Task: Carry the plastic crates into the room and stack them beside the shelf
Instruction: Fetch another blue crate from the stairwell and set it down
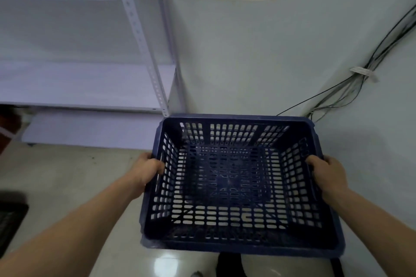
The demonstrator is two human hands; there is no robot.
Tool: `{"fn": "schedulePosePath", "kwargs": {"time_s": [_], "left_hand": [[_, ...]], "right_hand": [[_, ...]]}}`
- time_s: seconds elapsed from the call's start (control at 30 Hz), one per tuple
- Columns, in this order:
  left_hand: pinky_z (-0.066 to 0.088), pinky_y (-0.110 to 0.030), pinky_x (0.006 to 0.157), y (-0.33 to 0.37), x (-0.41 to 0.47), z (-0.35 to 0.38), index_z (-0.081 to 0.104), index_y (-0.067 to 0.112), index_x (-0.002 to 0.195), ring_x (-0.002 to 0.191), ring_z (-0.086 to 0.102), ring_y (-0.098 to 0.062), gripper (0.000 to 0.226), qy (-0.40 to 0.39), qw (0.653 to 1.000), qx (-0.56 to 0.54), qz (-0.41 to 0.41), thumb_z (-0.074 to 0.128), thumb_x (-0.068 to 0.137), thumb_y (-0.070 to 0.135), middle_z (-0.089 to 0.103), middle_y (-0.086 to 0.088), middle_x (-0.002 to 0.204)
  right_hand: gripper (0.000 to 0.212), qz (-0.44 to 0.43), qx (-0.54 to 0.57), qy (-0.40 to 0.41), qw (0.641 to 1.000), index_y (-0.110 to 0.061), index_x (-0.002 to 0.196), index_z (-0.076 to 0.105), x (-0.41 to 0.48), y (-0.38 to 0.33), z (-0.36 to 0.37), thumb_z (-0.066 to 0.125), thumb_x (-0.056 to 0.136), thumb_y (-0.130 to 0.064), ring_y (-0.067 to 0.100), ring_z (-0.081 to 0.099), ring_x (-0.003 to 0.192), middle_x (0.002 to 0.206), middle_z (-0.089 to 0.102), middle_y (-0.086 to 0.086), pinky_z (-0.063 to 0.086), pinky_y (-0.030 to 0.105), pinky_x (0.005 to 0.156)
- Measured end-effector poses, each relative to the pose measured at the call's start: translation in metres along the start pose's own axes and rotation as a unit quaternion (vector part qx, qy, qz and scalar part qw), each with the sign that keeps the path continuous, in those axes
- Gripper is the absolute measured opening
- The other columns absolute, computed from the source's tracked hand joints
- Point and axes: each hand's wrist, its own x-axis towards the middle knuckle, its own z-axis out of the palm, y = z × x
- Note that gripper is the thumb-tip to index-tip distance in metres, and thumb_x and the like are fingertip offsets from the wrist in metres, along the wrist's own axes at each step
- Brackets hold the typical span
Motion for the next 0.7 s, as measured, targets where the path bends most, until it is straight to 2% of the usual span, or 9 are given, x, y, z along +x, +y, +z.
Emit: {"fn": "schedulePosePath", "kwargs": {"time_s": [0.07, 0.13, 0.2, 0.33, 0.4, 0.47, 0.6, 0.7], "left_hand": [[0.052, -0.037, 0.065, 0.005, 0.022, 0.006, 0.046, 0.006, 0.125, 0.085, 0.062, -0.032, 0.048, 0.013, 1.000, 0.002, -0.014, 0.051, 0.081, -0.009, 0.062, -0.020, 0.106], [0.054, -0.039, 0.067, 0.008, 0.047, 0.011, 0.044, 0.007, 0.128, 0.088, 0.063, -0.033, 0.050, 0.025, 0.999, 0.009, -0.026, 0.053, 0.081, -0.007, 0.062, -0.021, 0.108], [0.055, -0.039, 0.064, 0.010, 0.073, 0.018, 0.045, 0.006, 0.128, 0.087, 0.065, -0.034, 0.051, 0.035, 0.999, 0.008, -0.036, 0.054, 0.080, -0.007, 0.063, -0.021, 0.109], [0.056, -0.039, 0.062, 0.007, 0.127, 0.032, 0.046, 0.009, 0.128, 0.087, 0.065, -0.033, 0.054, 0.031, 0.998, 0.012, -0.061, 0.055, 0.076, -0.003, 0.063, -0.020, 0.109], [0.054, -0.039, 0.065, 0.003, 0.153, 0.040, 0.045, 0.010, 0.129, 0.090, 0.064, -0.033, 0.054, 0.030, 0.997, 0.013, -0.067, 0.055, 0.079, -0.004, 0.062, -0.018, 0.111], [0.053, -0.037, 0.065, -0.001, 0.178, 0.047, 0.044, 0.011, 0.130, 0.087, 0.063, -0.030, 0.053, 0.020, 0.997, 0.011, -0.075, 0.054, 0.080, -0.004, 0.061, -0.017, 0.109], [0.052, -0.036, 0.066, -0.012, 0.219, 0.057, 0.043, 0.012, 0.131, 0.087, 0.062, -0.028, 0.055, 0.011, 0.996, 0.018, -0.087, 0.055, 0.080, -0.005, 0.061, -0.015, 0.109], [0.056, -0.042, 0.073, -0.015, 0.240, 0.063, 0.043, 0.012, 0.132, 0.091, 0.064, -0.031, 0.062, 0.014, 0.996, 0.022, -0.091, 0.059, 0.074, -0.002, 0.063, -0.015, 0.109]], "right_hand": [[0.044, 0.011, 0.000, -0.021, 1.000, 0.000, 0.123, 0.061, 0.028, -0.003, 0.015, 0.067, 0.091, -0.029, 0.030, 0.066, 0.076, 0.096, 0.069, 0.015, 0.052, 0.034, 0.062], [0.067, 0.025, -0.002, -0.033, 0.999, -0.009, 0.137, 0.055, 0.056, -0.002, 0.031, 0.070, 0.082, -0.044, 0.031, 0.069, 0.091, 0.114, 0.069, 0.013, 0.061, 0.045, 0.077], [0.082, 0.031, -0.010, -0.042, 0.999, -0.018, 0.146, 0.049, 0.092, 0.010, 0.046, 0.070, 0.075, -0.053, 0.032, 0.068, 0.104, 0.130, 0.066, 0.009, 0.058, 0.054, 0.091], [0.069, 0.043, -0.019, -0.035, 0.998, -0.012, 0.151, 0.045, 0.116, 0.001, 0.081, 0.069, 0.090, -0.036, 0.029, 0.061, 0.105, 0.127, 0.060, 0.008, 0.050, 0.042, 0.086], [0.071, 0.045, -0.020, -0.024, 0.999, -0.011, 0.157, 0.037, 0.133, 0.005, 0.097, 0.067, 0.096, -0.031, 0.033, 0.057, 0.114, 0.139, 0.055, 0.013, 0.043, 0.041, 0.089], [0.074, 0.051, -0.032, -0.016, 0.998, -0.013, 0.158, 0.035, 0.152, 0.013, 0.112, 0.067, 0.095, -0.035, 0.036, 0.056, 0.123, 0.149, 0.052, 0.014, 0.044, 0.043, 0.092], [0.080, 0.050, -0.049, -0.019, 0.997, -0.018, 0.151, 0.044, 0.183, 0.030, 0.137, 0.066, 0.080, -0.048, 0.035, 0.062, 0.112, 0.137, 0.061, 0.013, 0.053, 0.053, 0.097], [0.082, 0.054, -0.043, -0.023, 0.997, -0.019, 0.153, 0.044, 0.200, 0.042, 0.150, 0.067, 0.080, -0.049, 0.036, 0.063, 0.113, 0.137, 0.061, 0.012, 0.053, 0.058, 0.100]]}}
